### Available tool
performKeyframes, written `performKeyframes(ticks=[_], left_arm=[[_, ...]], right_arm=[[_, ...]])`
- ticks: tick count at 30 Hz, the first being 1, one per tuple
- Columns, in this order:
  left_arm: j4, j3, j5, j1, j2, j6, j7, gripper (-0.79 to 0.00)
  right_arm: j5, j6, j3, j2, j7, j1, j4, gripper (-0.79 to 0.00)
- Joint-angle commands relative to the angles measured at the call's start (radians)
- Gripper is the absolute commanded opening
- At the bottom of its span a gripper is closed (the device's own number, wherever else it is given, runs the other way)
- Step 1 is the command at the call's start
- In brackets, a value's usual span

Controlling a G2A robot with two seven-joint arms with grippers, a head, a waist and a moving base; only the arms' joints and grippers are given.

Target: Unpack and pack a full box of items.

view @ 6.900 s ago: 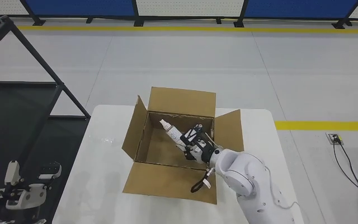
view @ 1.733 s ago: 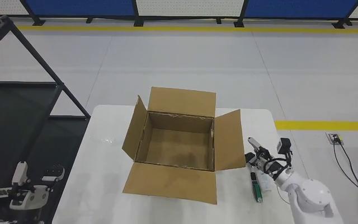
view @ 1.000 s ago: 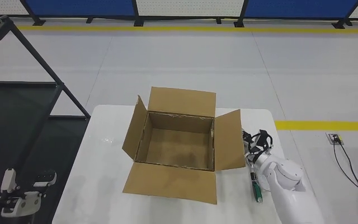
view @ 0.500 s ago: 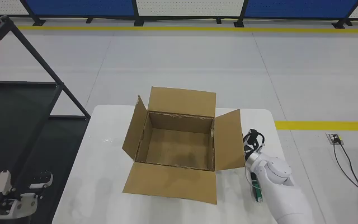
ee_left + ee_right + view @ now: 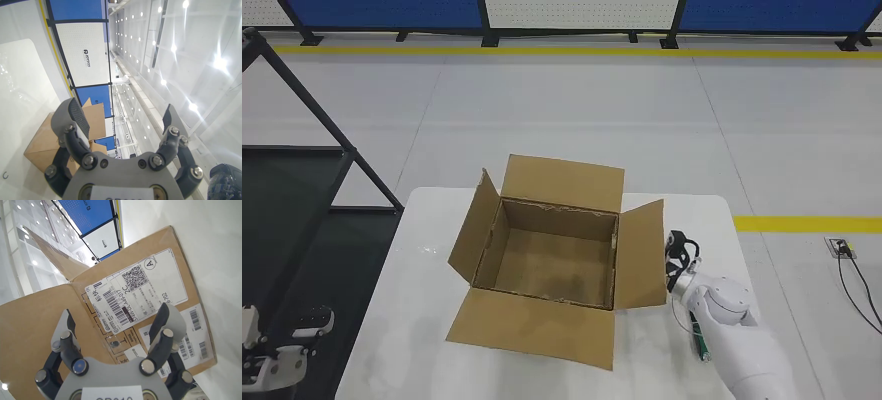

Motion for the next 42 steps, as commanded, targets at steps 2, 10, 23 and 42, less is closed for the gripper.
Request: performKeyframes(ticks=[2, 10, 23, 42], left_arm=[[-0.001, 0.000, -0.001, 0.001, -0.002, -0.001, -0.003, 0.000], [-0.007, 0.015, 0.016, -0.009, -0.003, 0.014, -0.031, 0.000], [-0.035, 0.058, 0.075, -0.045, -0.001, 0.041, -0.068, 0.000], [-0.043, 0.064, 0.085, -0.048, -0.002, 0.046, -0.070, 0.000]], right_arm=[[0.010, -0.031, 0.037, 0.009, -0.009, -0.016, -0.026, 0.000], [-0.114, -0.037, 0.277, 0.080, 0.019, -0.248, -0.396, 0.000], [-0.397, 0.054, 0.561, 0.149, 0.157, -0.628, -0.829, 0.000], [-0.723, 0.056, 0.503, 0.156, -0.051, -0.683, -0.932, 0.000]])
